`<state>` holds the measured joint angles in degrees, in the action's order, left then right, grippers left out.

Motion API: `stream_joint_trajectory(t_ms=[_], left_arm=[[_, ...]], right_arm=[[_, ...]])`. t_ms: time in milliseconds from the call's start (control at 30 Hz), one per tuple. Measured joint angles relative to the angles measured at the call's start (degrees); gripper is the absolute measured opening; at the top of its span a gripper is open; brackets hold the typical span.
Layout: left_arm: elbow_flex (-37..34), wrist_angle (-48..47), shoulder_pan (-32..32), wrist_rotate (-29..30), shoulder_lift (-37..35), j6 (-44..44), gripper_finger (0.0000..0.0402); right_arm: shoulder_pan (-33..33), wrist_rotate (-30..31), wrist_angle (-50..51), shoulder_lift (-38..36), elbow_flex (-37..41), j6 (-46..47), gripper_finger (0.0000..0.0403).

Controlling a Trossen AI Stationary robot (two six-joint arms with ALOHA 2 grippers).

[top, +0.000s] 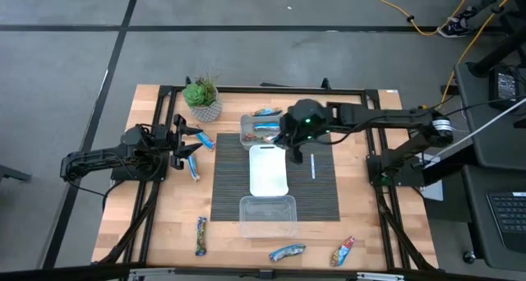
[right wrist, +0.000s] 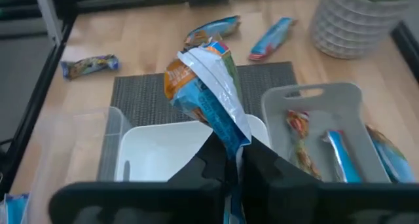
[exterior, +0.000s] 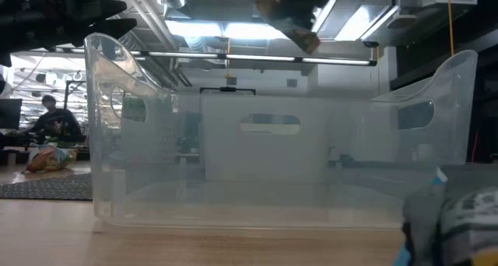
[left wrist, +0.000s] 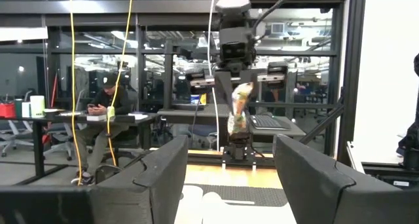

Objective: Pick and place Granola Bars by type
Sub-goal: Put the top right orange granola bar into the white bin

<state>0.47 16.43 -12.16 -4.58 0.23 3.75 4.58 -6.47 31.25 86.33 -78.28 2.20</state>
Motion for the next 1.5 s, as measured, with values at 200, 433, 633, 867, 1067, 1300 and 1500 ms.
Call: stream_joint_trajectory(t_ms=[200,433,633,867,1067,1300,1500], left_arm=[[-0.01,0.00,0.01,0.00,0.01,0.00,0.0217],[-0.01,0.01,0.00,0.00,0.00,0.00,0.0218],[-0.01,0.01,0.01,0.00,0.01,-0.01,0.0218],[0.00,0.00,0.02,0.00,0.02,0.00,0.0217],[0.00,0.00,0.00,0.00,0.01,0.00,0.0219],[-0.01,0.00,0.00,0.01,0.00,-0.01,0.0217],[0.00,0.00,0.02,0.00,0.00,-0.02,0.0218]], right_arm=[[-1.95,1.90,12.91,10.08,-13.80,-4.94,0.0028],[-3.52,2.00,22.83,18.31,-20.26,-17.03,0.0023],[-4.94,1.92,22.59,22.60,-20.30,-24.08,0.0029],[-5.62,1.90,22.11,27.72,-20.30,-30.43,0.0022],[-5.60,1.91,21.01,30.54,-20.30,-32.83,0.0034],[-5.57,1.87,19.53,32.53,-20.30,-32.87,0.0034],[-5.57,1.86,19.12,33.57,-20.28,-32.50,0.0041]])
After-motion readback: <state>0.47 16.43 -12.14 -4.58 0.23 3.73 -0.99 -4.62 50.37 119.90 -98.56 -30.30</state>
